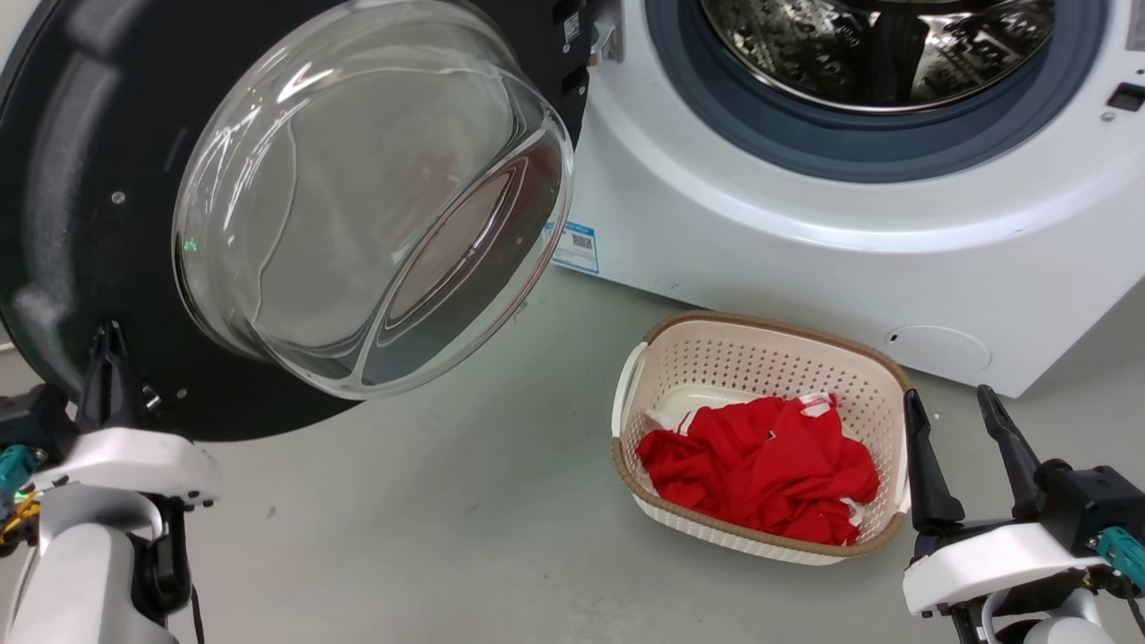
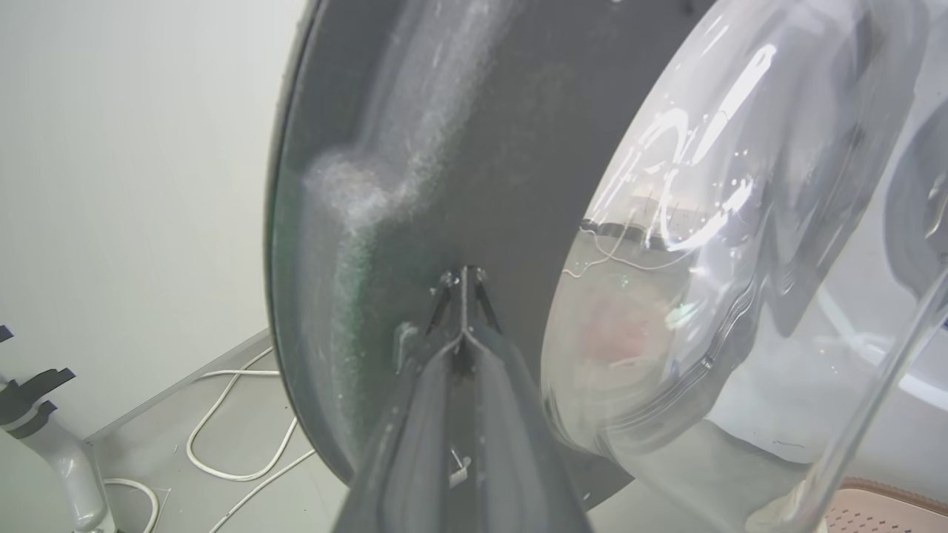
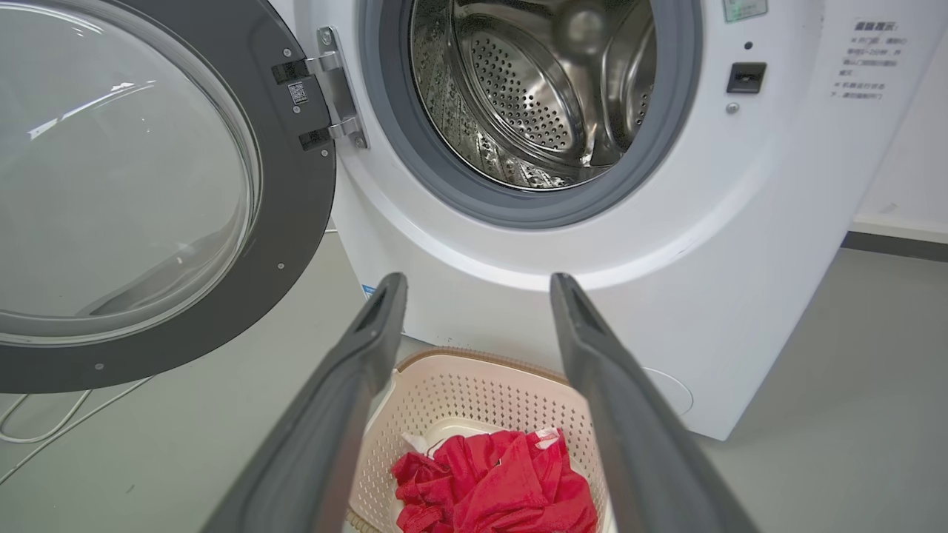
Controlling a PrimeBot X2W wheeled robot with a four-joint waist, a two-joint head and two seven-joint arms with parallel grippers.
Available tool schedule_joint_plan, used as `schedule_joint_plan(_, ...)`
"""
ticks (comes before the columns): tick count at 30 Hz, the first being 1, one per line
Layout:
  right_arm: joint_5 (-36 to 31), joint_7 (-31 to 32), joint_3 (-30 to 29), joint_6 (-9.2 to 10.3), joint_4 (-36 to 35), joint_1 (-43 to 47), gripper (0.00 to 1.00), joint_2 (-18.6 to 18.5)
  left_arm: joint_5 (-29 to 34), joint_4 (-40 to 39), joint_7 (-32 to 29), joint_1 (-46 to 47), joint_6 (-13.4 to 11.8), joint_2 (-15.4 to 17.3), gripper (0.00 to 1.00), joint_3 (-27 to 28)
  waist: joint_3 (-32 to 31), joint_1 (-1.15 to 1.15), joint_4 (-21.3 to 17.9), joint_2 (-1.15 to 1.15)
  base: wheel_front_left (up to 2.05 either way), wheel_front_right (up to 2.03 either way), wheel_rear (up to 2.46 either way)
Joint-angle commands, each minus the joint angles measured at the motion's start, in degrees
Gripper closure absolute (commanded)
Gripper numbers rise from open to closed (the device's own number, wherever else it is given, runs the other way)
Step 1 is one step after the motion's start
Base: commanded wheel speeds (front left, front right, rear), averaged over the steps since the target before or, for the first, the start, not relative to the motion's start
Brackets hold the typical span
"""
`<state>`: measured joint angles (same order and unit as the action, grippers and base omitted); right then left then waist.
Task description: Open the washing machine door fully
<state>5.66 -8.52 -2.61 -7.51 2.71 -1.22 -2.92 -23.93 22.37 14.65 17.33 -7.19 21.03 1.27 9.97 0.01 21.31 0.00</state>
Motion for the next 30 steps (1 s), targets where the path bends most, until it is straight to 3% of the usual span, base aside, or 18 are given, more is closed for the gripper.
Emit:
schedule_joint_plan(1, 0.7, -0.4, 0.1, 0.04, 0.2, -0.5, 0.00, 0.1, 0.5, 0.1, 0.3, -0.7, -0.1, 0.1, 1.00, 0.0, -0.6, -0.01, -0.5, 0.00, 0.00, 0.00, 0.00)
schedule_joint_plan(8, 1.8, -1.5, 0.5, 0.04, 1.8, 0.8, 0.00, 0.1, 5.1, -10.7, 0.6, -10.8, -3.4, -2.8, 1.00, -0.7, -4.0, -0.01, -3.6, 0.00, 0.00, 0.00, 0.00)
schedule_joint_plan(13, 1.6, -1.9, 0.7, 0.04, 2.0, 1.3, 0.00, 0.1, 7.3, -17.7, 0.5, -16.7, -4.2, -4.8, 1.00, -2.6, -5.3, -0.01, -6.1, 0.00, 0.00, 0.00, 0.00)
schedule_joint_plan(14, 1.4, -2.0, 0.8, 0.04, 2.0, 1.3, 0.00, 0.1, 7.5, -18.6, 0.5, -17.4, -4.1, -5.2, 0.94, -3.2, -5.4, -0.01, -6.7, 0.00, 0.00, 0.00, 0.00)
schedule_joint_plan(15, 1.3, -2.0, 0.9, 0.04, 2.0, 1.3, 0.00, 0.1, 7.8, -19.3, 0.5, -18.1, -4.1, -5.4, 0.71, -3.7, -5.6, -0.01, -7.3, 0.00, 0.00, 0.00, 0.00)
schedule_joint_plan(17, 0.7, -2.2, 0.9, 0.04, 1.5, 1.3, 0.00, 0.1, 8.1, -20.3, 0.5, -18.6, -3.8, -6.2, 0.44, -4.9, -5.7, -0.01, -8.5, 0.00, 0.00, 0.00, 0.00)
schedule_joint_plan(18, 0.6, -2.2, 0.8, 0.04, 1.3, 1.2, 0.00, 0.1, 8.3, -20.6, 0.5, -18.6, -3.6, -6.5, 0.01, -5.6, -5.7, -0.01, -9.2, 0.00, 0.00, 0.00, 0.00)
schedule_joint_plan(30, -0.9, -2.7, 0.4, 0.04, -1.4, -0.2, 0.00, 0.1, 10.1, -18.9, 0.5, -12.3, -1.5, -7.8, 0.00, -9.6, -5.5, -0.01, -17.8, 0.00, 0.00, 0.00, 0.00)
